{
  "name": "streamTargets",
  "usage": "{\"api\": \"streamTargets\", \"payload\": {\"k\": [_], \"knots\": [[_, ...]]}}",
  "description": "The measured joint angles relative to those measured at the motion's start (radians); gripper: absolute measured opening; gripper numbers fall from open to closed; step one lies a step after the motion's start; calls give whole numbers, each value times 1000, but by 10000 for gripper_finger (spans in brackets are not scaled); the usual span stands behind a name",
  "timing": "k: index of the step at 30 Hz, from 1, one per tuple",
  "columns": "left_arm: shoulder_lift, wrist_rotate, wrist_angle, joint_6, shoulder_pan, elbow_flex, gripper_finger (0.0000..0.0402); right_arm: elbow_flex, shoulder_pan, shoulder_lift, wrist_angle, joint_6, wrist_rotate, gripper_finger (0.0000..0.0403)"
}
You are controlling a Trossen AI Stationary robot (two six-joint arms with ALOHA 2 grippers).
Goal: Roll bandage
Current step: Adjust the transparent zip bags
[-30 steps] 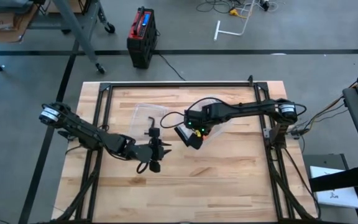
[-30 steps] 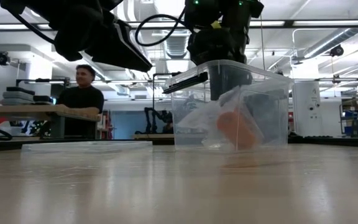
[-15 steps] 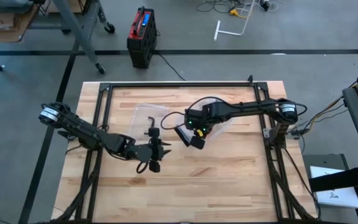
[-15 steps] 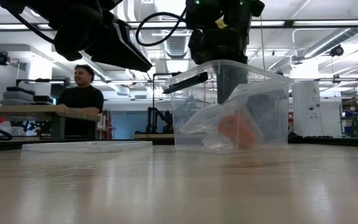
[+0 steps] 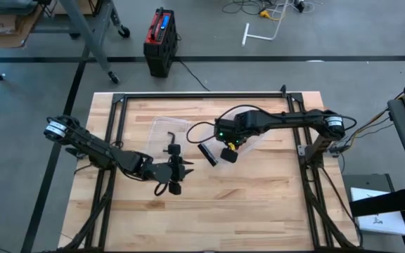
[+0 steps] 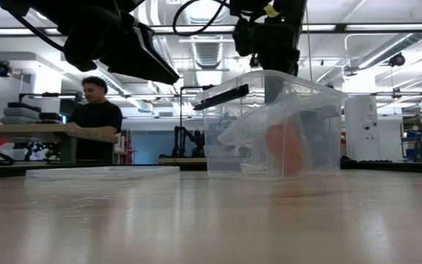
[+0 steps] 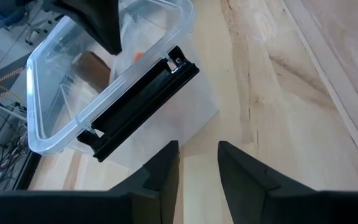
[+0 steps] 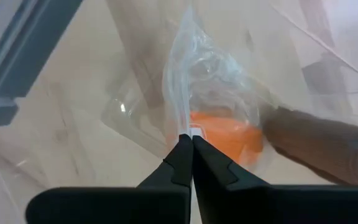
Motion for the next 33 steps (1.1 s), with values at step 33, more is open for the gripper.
{"api": "streamTargets", "payload": {"k": [33], "knots": [[-30, 5, -46, -38, -6, 0, 105, -31, -111, -245, -165, -5, 332, 0]]}}
